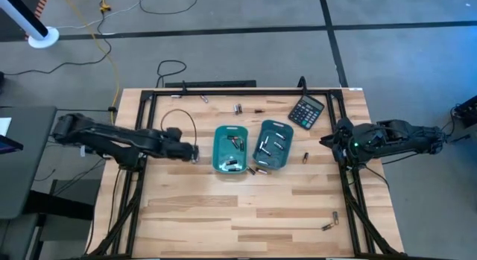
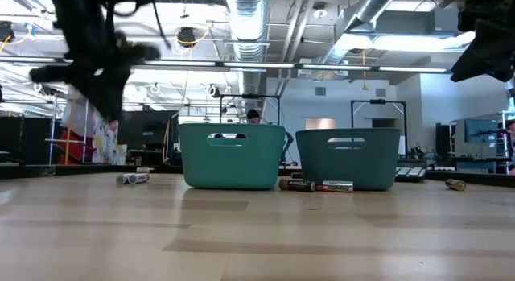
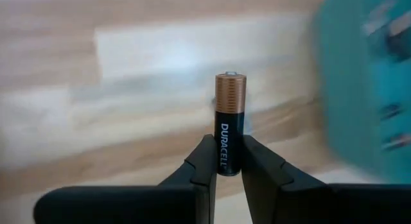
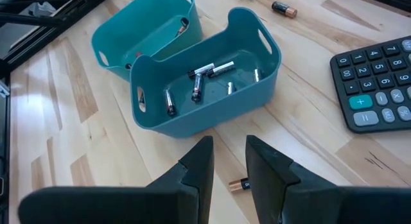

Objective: Sort batteries
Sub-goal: Put the black battery into the green bin

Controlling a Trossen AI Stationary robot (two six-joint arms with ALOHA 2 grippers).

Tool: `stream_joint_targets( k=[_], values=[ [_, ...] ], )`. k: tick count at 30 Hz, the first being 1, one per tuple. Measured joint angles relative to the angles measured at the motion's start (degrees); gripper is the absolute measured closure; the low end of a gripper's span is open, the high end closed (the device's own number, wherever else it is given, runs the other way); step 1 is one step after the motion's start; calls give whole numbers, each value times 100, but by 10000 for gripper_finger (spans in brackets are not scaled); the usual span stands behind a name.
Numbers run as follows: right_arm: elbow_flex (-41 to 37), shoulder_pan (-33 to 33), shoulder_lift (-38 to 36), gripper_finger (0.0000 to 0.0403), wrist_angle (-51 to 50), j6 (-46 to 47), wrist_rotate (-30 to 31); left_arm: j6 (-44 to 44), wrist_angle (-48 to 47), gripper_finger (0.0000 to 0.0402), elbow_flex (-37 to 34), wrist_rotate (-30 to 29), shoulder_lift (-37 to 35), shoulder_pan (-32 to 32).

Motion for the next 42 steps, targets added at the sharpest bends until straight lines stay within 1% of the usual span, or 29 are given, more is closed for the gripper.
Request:
stream_joint_targets(
  k=[2, 4, 8, 13, 18, 22, 25, 29, 34, 36, 40, 42],
  values=[
    [0, -1, 0, 294, 0, 1, 2, 131, -34, 358, 224, -243, -206, 20],
    [0, -1, 0, 294, 0, 1, 0, 380, -138, 362, 576, -239, -250, 129],
    [0, -1, 0, 294, 2, 0, 0, 1097, -422, 362, 1427, -211, 157, 377],
    [4, -1, 0, 294, 7, 2, 1, 2326, -512, 362, 2703, -102, 1197, 734],
    [4, -1, 0, 294, 11, 139, 0, 3549, -523, 362, 3988, 518, 2383, 1100],
    [4, -1, 0, 294, 17, 154, 0, 4031, -554, 362, 4747, 963, 3279, 1356],
    [4, -1, 0, 294, 38, 156, 0, 4118, -578, 353, 4977, 1399, 3836, 1491],
    [4, -1, 0, 294, 44, 216, 0, 4185, -622, 349, 4984, 1858, 4427, 1510],
    [4, -1, 0, 294, 42, 330, 0, 4163, -573, 346, 4984, 2149, 5005, 1509],
    [4, -1, 0, 294, 41, 370, 0, 4161, -587, 346, 4984, 2180, 5159, 1512],
    [4, -1, 0, 294, 42, 376, 0, 4184, -565, 345, 4984, 2471, 5434, 1510],
    [4, -1, 0, 294, 39, 411, 0, 4276, -548, 345, 4979, 2512, 5557, 1510]
  ],
)
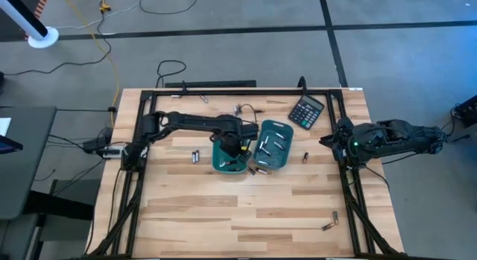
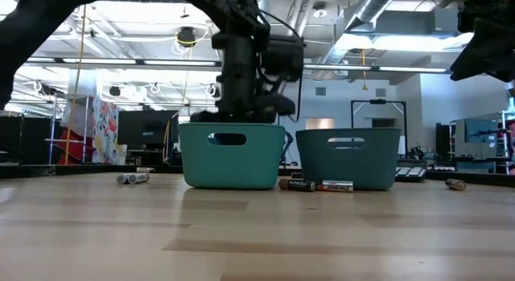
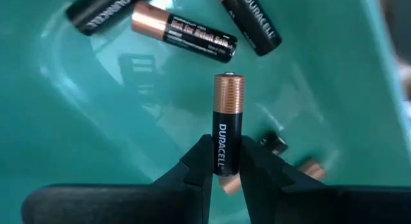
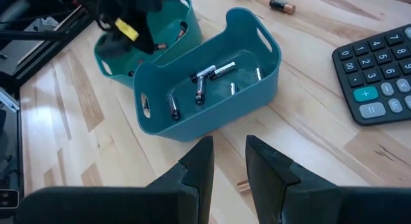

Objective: Sort batteries
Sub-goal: Put the black battery into the green bin, then put the silver battery into the blue bin

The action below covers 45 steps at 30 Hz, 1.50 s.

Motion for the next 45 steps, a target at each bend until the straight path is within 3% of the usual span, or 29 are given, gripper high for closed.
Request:
stream_joint_targets(
  k=[15, 26, 31, 45],
  values=[
    [0, 0, 0, 294, -24, -4, 0, 419, 214, 342, -2, -180, 4, 6],
    [0, 0, 0, 294, -24, -65, 0, 448, 213, 285, -2, -183, 4, 29],
    [0, 0, 0, 294, -26, -97, 0, 528, 231, 277, -4, -187, -56, 29],
    [0, 0, 0, 294, -24, -107, 0, 485, 259, 276, -4, -853, -1343, 29]
  ],
)
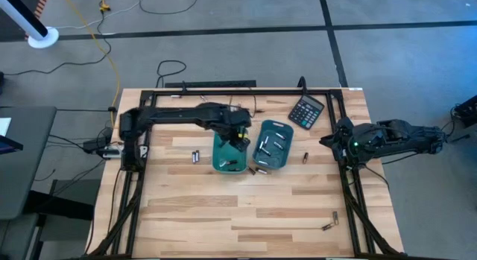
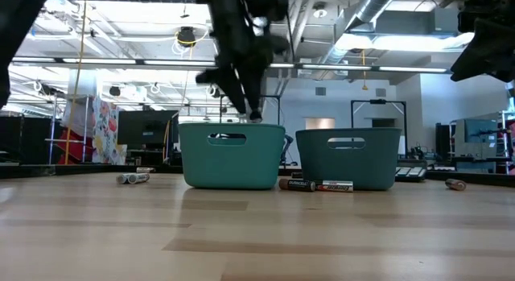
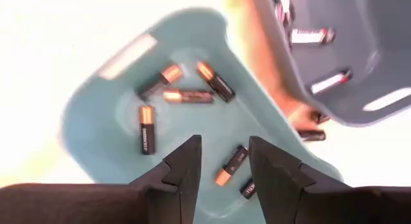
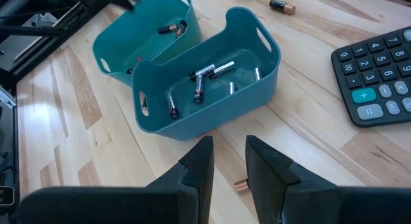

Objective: Sort batteries
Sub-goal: Put the silver battery into the blue bin

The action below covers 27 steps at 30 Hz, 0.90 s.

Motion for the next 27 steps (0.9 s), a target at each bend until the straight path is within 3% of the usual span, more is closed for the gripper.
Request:
stream_joint_targets(
  k=[9, 13, 15, 19, 23, 27],
  values=[
    [-2, 0, 0, 294, 0, 54, 0, -316, -727, 276, 1, -1464, -1247, -281],
    [-7, -2, 0, 294, -12, 110, 0, -1211, -1244, 276, -373, -2647, -1725, -739],
    [-7, -2, 0, 294, -9, 139, 0, -1864, -1330, 276, -800, -2959, -1981, -947],
    [-7, -2, 0, 294, -11, 151, 0, -3143, -1122, 276, -1975, -2912, -2478, -1199],
    [-7, -2, 0, 294, -13, 151, 0, -4108, -411, 276, -3147, -2234, -2780, -1257],
    [-7, -2, 0, 294, -13, 149, 0, -4467, 503, 276, -4071, -1562, -2885, -1181]
  ],
)
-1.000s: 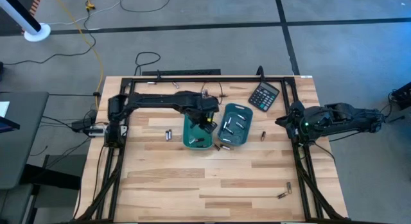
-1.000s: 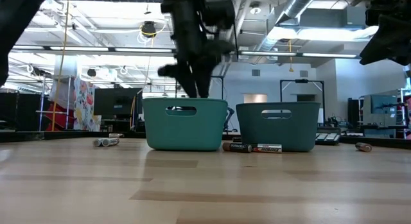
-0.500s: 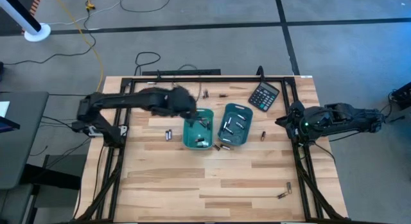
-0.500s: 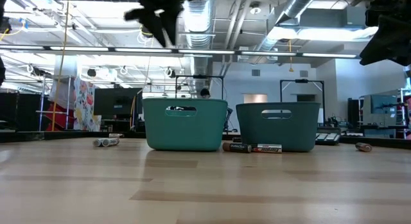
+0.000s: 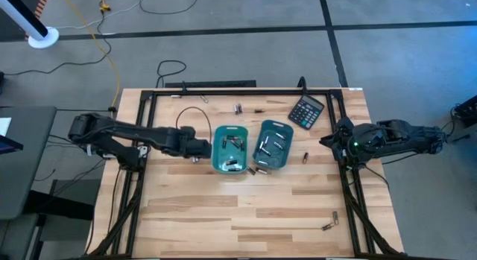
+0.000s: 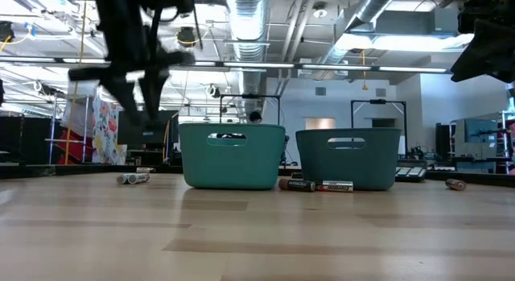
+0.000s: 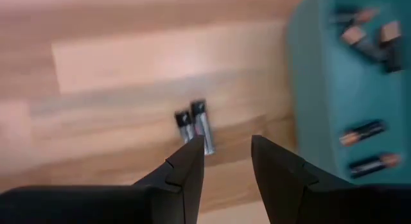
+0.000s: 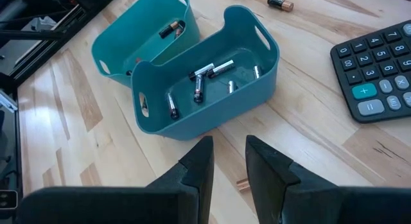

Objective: Sort batteries
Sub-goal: Put the silver battery into the blue bin

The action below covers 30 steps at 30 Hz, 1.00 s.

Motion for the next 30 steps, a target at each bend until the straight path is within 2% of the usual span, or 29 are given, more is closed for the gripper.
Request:
stream_joint_targets(
  k=[7, 15, 30],
  values=[
    [0, 0, 0, 294, 2, 5, 0, -348, 701, 276, -1011, 715, 2, 181],
    [0, 0, 0, 294, 1, 7, 0, -379, 2102, 276, -1689, 929, 15, 215],
    [0, 0, 0, 294, -2, -46, 0, -502, 1991, 276, -1872, 983, 18, 223]
  ],
)
